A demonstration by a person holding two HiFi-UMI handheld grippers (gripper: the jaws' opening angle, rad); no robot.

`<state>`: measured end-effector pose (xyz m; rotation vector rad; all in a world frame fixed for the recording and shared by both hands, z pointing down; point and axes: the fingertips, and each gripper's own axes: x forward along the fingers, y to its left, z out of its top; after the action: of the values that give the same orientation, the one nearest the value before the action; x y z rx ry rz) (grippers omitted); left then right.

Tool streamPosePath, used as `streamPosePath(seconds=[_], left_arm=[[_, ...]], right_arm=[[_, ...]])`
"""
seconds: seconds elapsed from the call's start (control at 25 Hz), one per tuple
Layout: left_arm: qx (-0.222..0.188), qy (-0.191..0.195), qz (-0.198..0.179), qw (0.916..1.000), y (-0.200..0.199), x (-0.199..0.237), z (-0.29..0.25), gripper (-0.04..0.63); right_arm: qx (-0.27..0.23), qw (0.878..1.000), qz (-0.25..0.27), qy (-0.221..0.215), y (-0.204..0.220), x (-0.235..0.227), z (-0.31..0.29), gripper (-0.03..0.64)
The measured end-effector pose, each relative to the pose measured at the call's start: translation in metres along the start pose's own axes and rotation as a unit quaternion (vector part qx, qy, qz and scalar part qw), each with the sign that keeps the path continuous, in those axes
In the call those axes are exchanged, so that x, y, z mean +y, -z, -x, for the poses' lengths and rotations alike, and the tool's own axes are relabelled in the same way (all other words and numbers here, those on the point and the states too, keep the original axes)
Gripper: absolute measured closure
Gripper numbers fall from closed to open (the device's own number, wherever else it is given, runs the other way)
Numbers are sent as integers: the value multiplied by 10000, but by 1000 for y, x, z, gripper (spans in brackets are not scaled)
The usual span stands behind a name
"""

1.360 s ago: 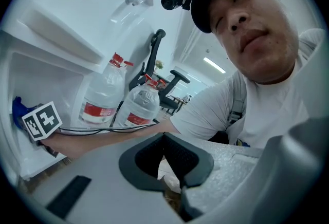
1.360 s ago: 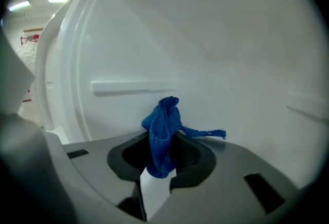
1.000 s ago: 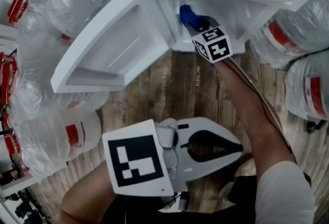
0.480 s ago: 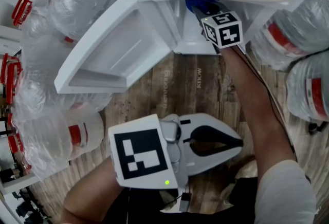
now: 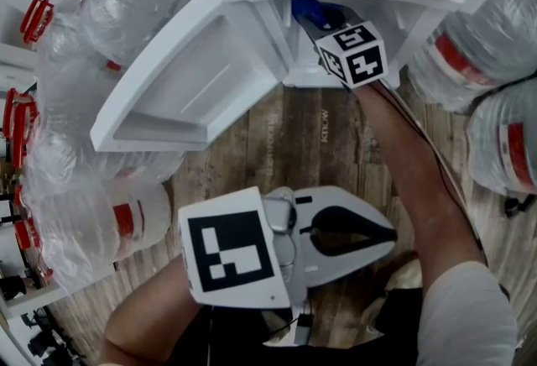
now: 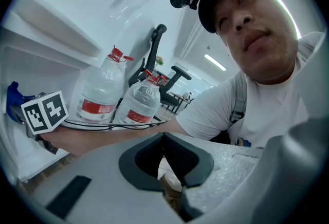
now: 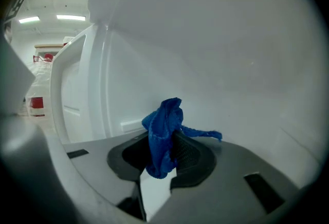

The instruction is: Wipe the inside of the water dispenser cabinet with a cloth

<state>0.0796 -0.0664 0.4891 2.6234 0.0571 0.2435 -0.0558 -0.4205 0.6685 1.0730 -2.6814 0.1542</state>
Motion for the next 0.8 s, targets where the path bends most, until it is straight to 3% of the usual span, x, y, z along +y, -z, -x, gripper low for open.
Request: streamPosePath(seconds=[0.32, 0.44, 0.6, 0.8], left_arm=[[-40, -9, 68, 10000, -2, 0, -2, 597], [-19, -3, 95, 10000, -1, 2, -5, 597], [20, 25, 108, 9999, 0, 3, -12, 597], [10, 74, 72, 9999, -2, 2, -15, 597]], right_arm=[[119, 9990, 189, -392, 6, 31, 21, 518], [84, 9986, -45, -522, 4, 32, 30, 520], [-161, 9986, -437, -255, -15, 4, 38, 526], [-345, 9990, -271, 67, -40, -18, 29, 526]])
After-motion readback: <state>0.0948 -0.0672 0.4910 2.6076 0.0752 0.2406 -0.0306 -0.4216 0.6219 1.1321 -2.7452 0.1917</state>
